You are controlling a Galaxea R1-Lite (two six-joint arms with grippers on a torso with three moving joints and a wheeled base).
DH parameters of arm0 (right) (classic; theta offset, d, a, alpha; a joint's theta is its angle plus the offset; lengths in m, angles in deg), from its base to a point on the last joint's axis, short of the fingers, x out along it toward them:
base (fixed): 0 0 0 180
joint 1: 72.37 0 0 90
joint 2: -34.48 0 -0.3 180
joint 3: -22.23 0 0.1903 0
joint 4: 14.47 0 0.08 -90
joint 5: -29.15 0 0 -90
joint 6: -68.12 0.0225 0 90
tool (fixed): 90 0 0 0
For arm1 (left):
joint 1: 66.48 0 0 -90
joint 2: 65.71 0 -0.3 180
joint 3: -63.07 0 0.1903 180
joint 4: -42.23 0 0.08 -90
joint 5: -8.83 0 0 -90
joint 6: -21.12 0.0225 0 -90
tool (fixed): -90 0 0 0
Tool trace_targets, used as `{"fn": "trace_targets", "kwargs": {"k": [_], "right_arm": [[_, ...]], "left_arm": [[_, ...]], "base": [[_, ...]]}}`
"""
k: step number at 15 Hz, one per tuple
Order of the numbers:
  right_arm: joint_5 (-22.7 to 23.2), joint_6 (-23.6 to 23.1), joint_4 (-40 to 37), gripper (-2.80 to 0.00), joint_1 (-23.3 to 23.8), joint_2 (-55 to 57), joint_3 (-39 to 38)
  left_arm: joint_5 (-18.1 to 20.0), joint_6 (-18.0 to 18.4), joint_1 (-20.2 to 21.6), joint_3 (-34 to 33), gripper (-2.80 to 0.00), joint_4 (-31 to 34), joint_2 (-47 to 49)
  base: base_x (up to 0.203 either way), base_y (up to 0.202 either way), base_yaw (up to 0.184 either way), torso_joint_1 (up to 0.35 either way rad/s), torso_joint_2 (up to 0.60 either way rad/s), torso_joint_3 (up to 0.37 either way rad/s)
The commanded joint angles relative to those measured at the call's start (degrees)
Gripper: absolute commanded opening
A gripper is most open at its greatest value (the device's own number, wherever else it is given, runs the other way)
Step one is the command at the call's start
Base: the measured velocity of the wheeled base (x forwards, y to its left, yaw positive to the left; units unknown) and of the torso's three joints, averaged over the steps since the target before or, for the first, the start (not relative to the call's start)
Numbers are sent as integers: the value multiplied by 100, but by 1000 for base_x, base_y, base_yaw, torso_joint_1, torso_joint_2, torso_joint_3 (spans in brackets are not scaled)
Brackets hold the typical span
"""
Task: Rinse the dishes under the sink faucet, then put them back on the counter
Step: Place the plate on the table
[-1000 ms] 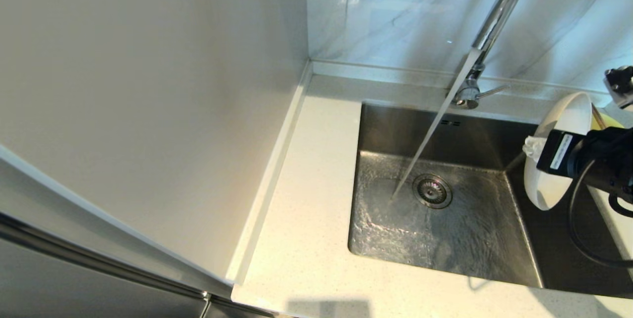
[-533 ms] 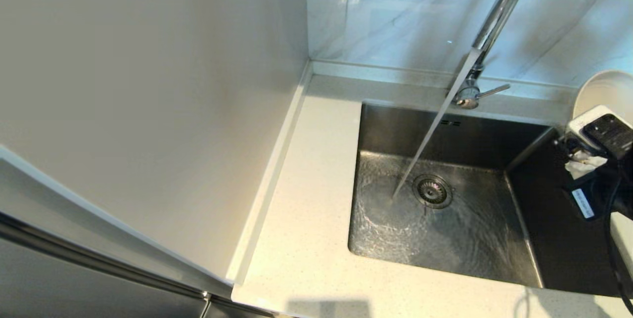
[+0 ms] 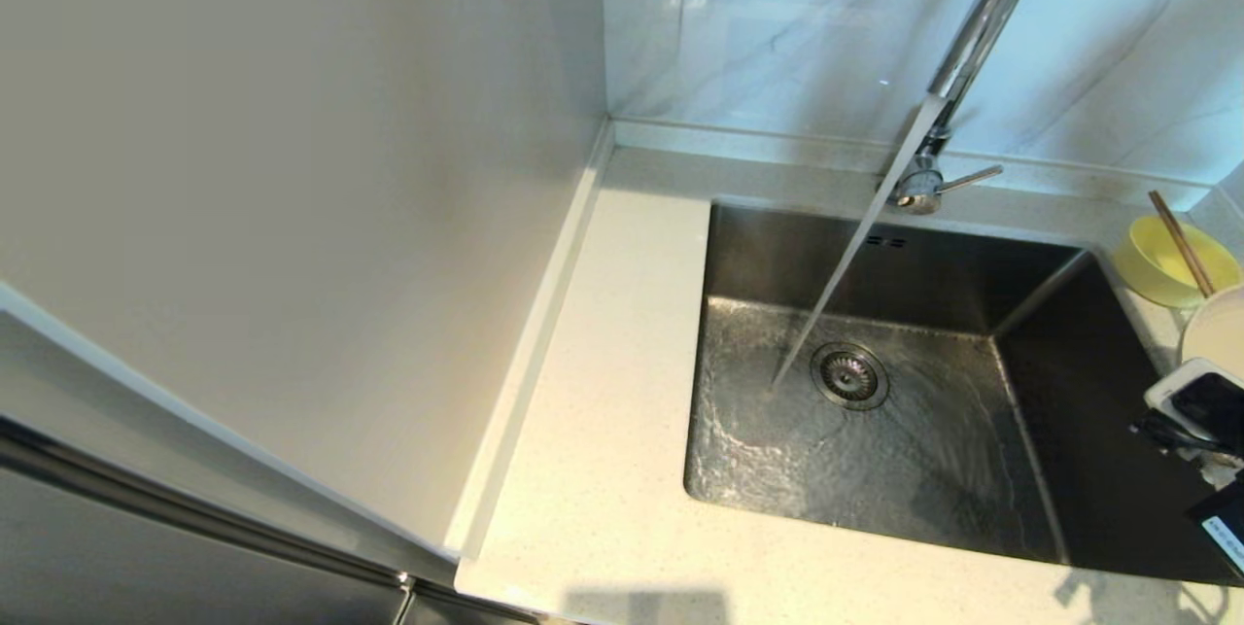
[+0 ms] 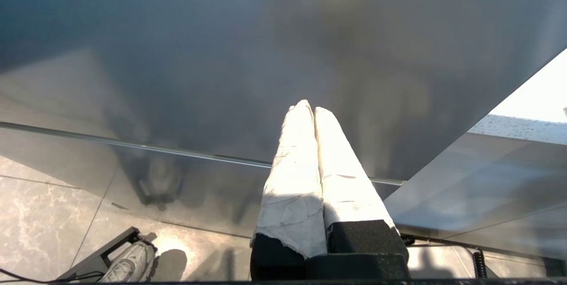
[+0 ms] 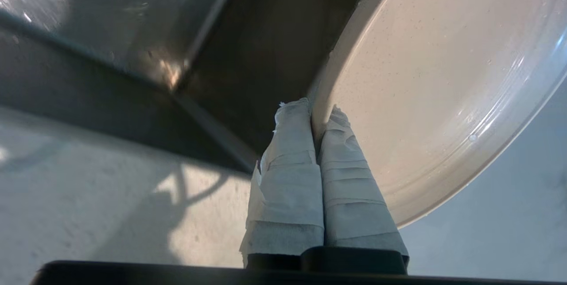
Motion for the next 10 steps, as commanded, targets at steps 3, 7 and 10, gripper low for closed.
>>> {"fn": "trace_targets", "kwargs": {"k": [3, 7, 10], "right_arm": [[82, 0, -325, -280, 646, 323, -90], [331, 45, -422, -280, 1295, 783, -94], [597, 161, -433, -280, 1627, 1096, -115]], "left_arm": [[-1, -1, 0, 0, -280, 0, 0], [-1, -1, 0, 0, -280, 0, 0], [-1, -1, 0, 0, -280, 0, 0]], "base": [[0, 0, 0, 0, 0, 0], [0, 0, 0, 0, 0, 0], [0, 0, 0, 0, 0, 0]]}}
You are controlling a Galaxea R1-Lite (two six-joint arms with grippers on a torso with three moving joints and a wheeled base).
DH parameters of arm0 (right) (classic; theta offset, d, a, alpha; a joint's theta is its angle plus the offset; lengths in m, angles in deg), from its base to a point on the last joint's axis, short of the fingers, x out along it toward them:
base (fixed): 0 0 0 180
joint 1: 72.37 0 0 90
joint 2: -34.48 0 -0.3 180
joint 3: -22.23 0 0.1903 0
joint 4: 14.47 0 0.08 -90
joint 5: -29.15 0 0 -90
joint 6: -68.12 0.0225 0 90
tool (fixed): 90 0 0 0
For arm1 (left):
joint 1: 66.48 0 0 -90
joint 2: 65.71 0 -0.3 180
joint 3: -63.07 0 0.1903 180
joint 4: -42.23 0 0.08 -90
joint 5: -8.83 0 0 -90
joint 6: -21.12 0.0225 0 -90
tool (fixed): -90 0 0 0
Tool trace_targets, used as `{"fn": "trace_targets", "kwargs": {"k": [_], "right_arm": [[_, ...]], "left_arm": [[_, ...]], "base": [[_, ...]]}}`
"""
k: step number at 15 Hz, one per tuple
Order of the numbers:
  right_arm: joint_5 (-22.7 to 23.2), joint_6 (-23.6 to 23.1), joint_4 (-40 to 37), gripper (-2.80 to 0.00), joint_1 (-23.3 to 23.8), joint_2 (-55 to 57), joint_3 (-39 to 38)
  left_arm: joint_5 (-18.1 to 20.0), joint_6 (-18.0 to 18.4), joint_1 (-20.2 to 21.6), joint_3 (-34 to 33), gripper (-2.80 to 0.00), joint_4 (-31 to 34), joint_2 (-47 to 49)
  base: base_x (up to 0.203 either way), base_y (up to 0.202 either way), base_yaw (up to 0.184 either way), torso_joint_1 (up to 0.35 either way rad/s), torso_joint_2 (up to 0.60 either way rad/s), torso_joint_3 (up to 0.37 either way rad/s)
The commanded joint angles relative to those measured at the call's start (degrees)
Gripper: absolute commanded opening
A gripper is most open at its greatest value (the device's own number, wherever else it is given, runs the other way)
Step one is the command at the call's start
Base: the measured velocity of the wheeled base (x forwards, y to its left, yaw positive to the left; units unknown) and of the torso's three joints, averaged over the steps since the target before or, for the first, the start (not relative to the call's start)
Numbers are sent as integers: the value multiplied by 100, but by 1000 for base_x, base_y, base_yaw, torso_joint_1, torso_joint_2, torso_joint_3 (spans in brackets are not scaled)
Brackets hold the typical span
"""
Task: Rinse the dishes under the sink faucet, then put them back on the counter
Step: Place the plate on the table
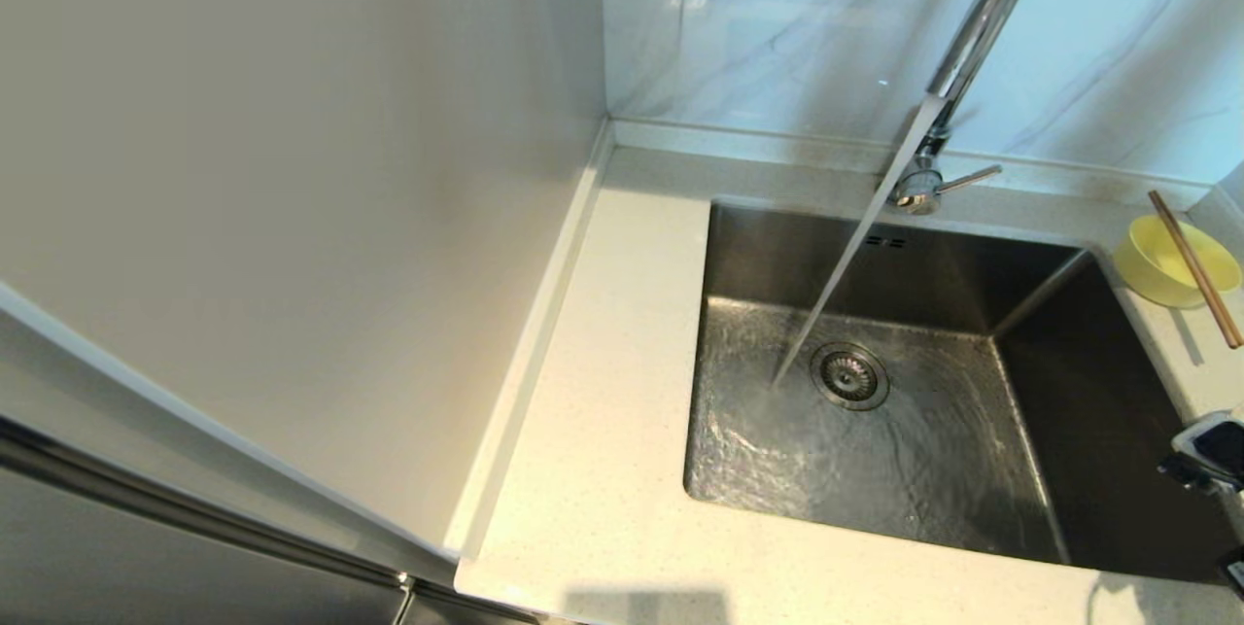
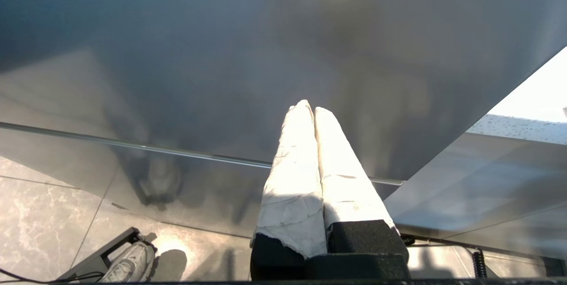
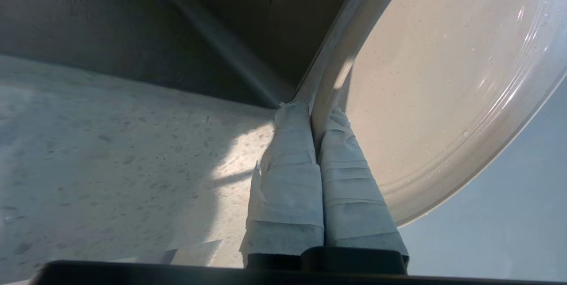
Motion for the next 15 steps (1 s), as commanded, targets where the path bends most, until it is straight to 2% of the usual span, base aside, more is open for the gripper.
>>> {"fn": "trace_targets", "kwargs": {"k": [1, 7, 15], "right_arm": [[7, 125, -5, -280, 85, 326, -10], [181, 485, 70, -280, 82, 959, 41], [183, 552, 981, -280, 82, 835, 32]], "left_arm": [[-1, -3, 0, 0, -280, 0, 9], [-1, -3, 0, 0, -280, 0, 0], [-1, -3, 0, 0, -280, 0, 0]], "base": [[0, 0, 0, 0, 0, 0], [0, 0, 0, 0, 0, 0], [0, 0, 0, 0, 0, 0]]}}
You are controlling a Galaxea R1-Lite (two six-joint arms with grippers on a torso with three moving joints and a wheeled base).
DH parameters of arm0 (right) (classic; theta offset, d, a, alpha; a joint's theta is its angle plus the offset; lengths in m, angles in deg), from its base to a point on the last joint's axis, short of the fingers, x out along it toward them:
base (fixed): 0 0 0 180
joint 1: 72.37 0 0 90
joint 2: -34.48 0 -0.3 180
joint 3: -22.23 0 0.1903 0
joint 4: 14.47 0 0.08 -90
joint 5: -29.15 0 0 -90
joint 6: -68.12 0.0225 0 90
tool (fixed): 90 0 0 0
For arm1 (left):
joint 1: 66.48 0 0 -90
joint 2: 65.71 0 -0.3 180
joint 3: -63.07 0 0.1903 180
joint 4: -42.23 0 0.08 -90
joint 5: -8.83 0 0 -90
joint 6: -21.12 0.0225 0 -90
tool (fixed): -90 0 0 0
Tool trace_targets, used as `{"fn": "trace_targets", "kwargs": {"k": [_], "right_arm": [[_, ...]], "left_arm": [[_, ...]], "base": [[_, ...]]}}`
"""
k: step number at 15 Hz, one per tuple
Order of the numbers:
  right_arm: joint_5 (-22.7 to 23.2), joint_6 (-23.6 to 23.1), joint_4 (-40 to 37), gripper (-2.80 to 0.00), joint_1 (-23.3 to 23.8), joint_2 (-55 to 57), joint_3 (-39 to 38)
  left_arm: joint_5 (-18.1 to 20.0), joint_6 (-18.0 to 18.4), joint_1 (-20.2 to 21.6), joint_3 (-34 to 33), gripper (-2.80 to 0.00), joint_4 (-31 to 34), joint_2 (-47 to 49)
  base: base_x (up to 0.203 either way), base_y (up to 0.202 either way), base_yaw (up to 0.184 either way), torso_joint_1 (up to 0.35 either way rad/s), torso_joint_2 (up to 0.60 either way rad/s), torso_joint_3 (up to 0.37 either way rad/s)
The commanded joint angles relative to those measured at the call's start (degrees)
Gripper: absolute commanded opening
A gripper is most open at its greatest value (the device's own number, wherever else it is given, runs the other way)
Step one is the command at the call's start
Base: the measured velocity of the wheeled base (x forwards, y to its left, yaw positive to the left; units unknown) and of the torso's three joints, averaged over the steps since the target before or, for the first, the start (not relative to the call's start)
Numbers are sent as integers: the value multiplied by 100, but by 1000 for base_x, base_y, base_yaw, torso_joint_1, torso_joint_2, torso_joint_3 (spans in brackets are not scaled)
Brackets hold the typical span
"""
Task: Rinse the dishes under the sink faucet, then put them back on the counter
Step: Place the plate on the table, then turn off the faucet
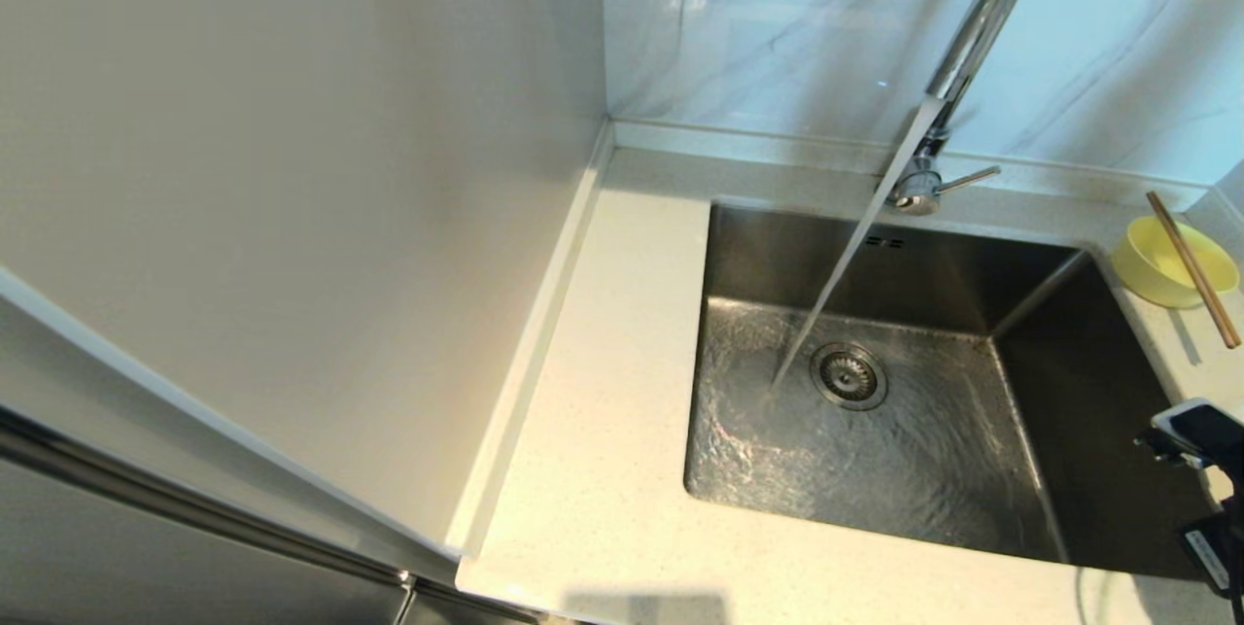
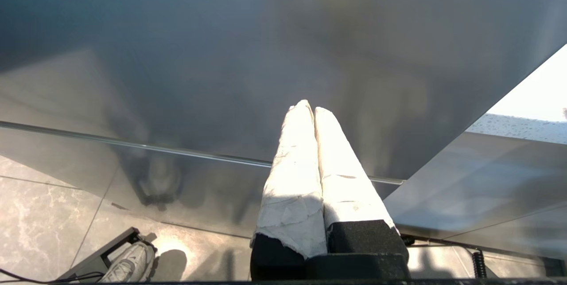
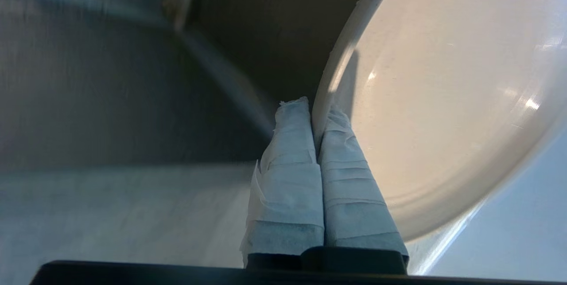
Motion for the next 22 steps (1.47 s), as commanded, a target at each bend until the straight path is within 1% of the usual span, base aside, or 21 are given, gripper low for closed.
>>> {"fn": "trace_targets", "kwargs": {"k": [1, 11, 12, 14, 16, 20, 21, 22], "right_arm": [[-31, -21, 123, -280, -2, -108, -11], [-57, 129, 174, -280, 10, -339, -85], [-57, 120, 190, 0, 10, -331, -65], [-57, 133, 191, 0, 10, -322, -47], [-57, 273, 334, 0, 10, -322, -47], [4, 403, 1226, 0, 10, -543, -52], [105, 492, 1397, 0, 10, -690, -64], [330, 643, 1452, 0, 5, -829, -58]], "left_arm": [[1, -3, 0, 0, -280, 0, 0], [0, -3, 0, 0, -280, 0, 0], [-7, -3, 0, 0, -280, 0, 0], [1, -3, 0, 0, -280, 0, 0], [1, -3, 0, 0, -280, 0, 0], [1, -3, 0, 0, -280, 0, 0], [1, -3, 0, 0, -280, 0, 0], [1, -3, 0, 0, -280, 0, 0]], "base": [[0, 0, 0, 0, 0, 0], [0, 0, 0, 0, 0, 0], [0, 0, 0, 0, 0, 0], [0, 0, 0, 0, 0, 0], [0, 0, 0, 0, 0, 0], [0, 0, 0, 0, 0, 0], [0, 0, 0, 0, 0, 0], [0, 0, 0, 0, 0, 0]]}}
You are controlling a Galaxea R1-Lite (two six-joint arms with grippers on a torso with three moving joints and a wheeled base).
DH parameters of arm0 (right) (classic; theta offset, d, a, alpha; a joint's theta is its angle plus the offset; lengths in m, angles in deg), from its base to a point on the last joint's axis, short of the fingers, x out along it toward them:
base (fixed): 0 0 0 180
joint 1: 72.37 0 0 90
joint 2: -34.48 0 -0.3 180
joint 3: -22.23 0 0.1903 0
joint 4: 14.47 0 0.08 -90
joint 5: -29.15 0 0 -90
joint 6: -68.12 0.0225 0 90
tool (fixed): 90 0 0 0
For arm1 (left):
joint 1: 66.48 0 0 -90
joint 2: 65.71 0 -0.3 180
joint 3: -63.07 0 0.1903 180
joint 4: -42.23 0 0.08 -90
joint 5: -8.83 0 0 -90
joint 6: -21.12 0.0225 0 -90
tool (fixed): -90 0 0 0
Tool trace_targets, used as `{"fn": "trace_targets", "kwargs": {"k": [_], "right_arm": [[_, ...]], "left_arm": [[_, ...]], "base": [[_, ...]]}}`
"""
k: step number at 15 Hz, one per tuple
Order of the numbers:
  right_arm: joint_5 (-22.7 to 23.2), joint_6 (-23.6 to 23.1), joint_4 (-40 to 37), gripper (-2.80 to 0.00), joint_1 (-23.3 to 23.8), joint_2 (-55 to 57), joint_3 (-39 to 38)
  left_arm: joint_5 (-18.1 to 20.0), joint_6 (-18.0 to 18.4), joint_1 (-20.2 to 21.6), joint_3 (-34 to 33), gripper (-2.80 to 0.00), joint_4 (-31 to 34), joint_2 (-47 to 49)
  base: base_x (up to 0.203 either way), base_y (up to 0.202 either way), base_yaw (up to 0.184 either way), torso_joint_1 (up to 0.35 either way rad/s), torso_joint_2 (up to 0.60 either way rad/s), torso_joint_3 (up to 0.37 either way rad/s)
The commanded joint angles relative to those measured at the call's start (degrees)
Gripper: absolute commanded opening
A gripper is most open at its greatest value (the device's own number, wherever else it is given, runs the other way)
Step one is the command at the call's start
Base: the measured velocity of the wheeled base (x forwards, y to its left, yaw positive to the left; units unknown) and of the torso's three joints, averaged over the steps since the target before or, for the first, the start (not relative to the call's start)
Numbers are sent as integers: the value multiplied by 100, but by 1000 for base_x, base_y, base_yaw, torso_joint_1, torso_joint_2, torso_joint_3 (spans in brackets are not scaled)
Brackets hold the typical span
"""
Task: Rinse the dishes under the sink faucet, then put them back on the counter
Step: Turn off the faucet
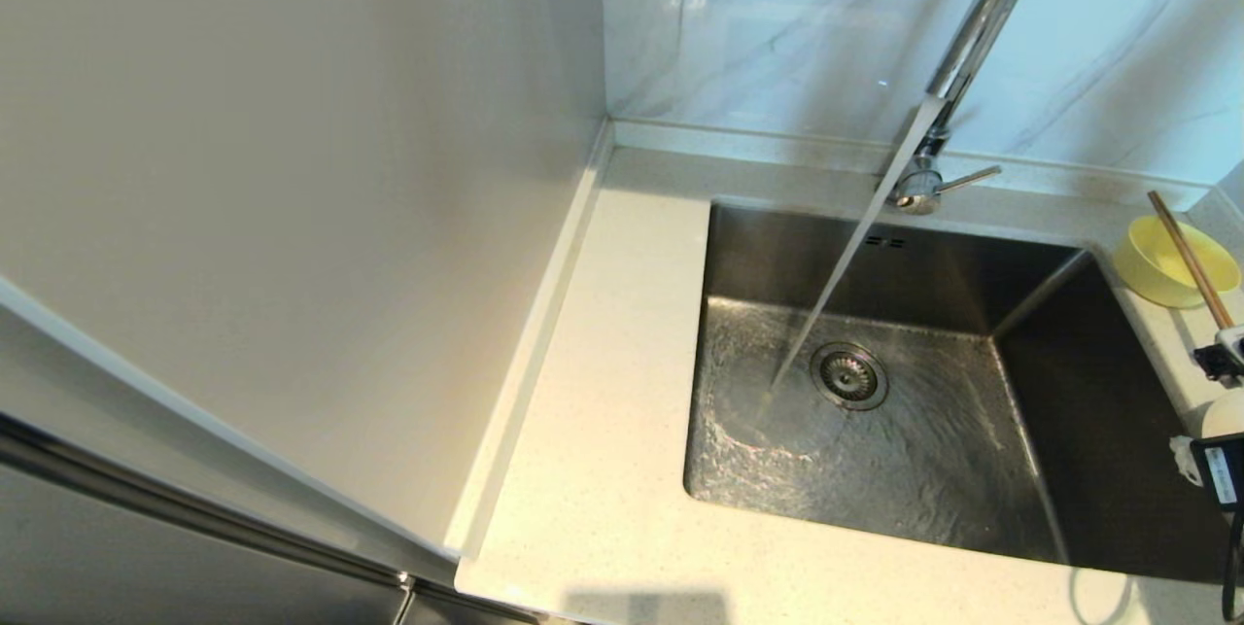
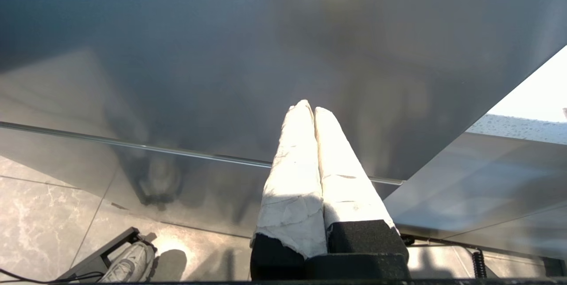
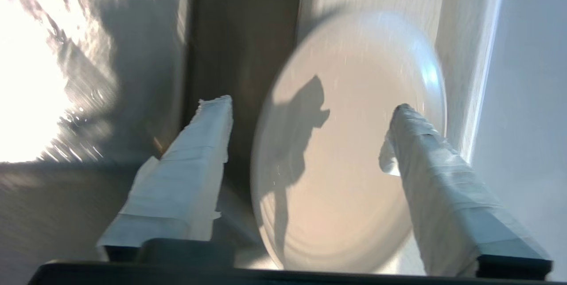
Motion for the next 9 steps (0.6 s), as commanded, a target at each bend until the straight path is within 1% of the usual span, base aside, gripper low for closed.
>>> {"fn": "trace_targets", "kwargs": {"k": [1, 2, 4, 6, 7, 9], "right_arm": [[256, 166, 37, 0, -6, -306, 16], [446, 281, 45, -280, -13, -372, 24], [581, 378, 66, -280, -40, -326, 200], [636, 446, 68, -280, -209, -80, 670], [639, 609, 68, -280, -375, 97, 1049], [525, 1295, 58, -280, -828, 574, 1788]], "left_arm": [[1, 1, 0, 0, -280, 0, 8], [1, 1, 0, 0, -280, 0, 0], [1, 1, 0, 0, -280, 0, 0], [1, 1, 0, 0, -280, 0, 0], [1, 1, 0, 0, -280, 0, 8], [1, 1, 0, 0, -280, 0, 0]], "base": [[0, 0, 0, 0, 0, 0], [0, 0, 0, 0, 0, 0], [0, 0, 0, 0, 0, 0], [0, 0, 0, 0, 0, 0], [0, 0, 0, 0, 0, 0], [0, 0, 0, 0, 0, 0]]}}
